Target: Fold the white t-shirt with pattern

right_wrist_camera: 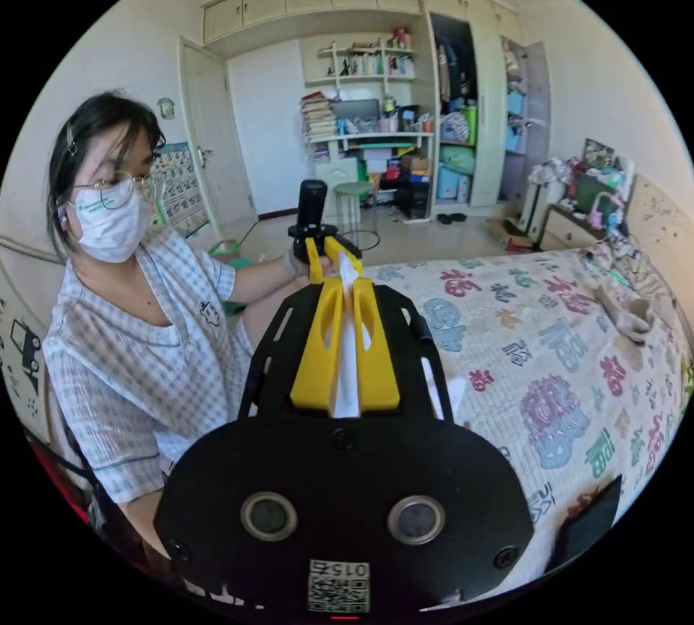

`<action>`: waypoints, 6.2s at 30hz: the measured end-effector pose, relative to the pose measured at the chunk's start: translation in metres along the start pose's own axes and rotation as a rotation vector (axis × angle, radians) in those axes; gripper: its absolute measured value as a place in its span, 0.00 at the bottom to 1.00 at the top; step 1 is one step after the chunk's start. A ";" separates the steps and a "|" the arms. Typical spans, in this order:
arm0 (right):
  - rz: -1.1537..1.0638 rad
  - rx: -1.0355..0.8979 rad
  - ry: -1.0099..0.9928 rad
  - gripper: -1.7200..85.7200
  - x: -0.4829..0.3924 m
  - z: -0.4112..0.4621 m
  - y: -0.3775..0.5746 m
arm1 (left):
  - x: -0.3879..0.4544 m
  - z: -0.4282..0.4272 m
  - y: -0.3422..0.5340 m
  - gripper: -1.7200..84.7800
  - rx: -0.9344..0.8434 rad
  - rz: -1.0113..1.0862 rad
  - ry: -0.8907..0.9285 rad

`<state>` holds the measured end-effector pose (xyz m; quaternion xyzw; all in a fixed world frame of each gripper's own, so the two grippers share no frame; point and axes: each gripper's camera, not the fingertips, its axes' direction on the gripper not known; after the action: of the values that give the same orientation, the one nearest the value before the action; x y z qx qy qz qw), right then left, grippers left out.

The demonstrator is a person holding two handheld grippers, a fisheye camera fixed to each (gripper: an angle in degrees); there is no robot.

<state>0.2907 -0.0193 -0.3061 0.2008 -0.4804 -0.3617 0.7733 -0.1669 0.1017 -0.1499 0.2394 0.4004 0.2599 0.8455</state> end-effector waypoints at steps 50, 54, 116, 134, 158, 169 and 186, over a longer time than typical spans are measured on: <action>-0.098 0.750 1.205 0.03 -0.170 -0.119 -0.050 | 0.313 -0.136 -0.091 0.01 0.920 0.401 -1.253; 0.081 0.537 1.177 0.04 -0.037 -0.082 -0.048 | 0.203 -0.083 -0.116 0.02 0.686 0.330 -1.294; 0.687 -0.403 0.590 0.10 0.157 0.001 0.233 | -0.113 -0.213 0.032 0.11 -0.553 -0.400 -0.678; 0.768 -0.375 0.413 0.03 0.419 0.120 0.167 | -0.347 -0.013 -0.078 0.04 -0.589 -0.444 -0.512; 0.729 -0.388 0.636 0.14 0.535 0.104 0.135 | -0.445 -0.105 -0.122 0.12 -0.357 -0.438 -0.754; 0.719 -0.540 0.487 0.03 0.569 0.206 0.130 | -0.465 0.091 -0.125 0.05 -0.731 -0.287 -0.604; 0.624 -0.407 0.482 0.13 0.347 0.079 0.138 | -0.305 -0.045 -0.119 0.12 -0.494 -0.285 -0.621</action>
<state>0.3673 -0.1866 0.0278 -0.0316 -0.2430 -0.1409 0.9592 -0.3397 -0.1709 -0.0799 0.0388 0.0813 0.1440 0.9855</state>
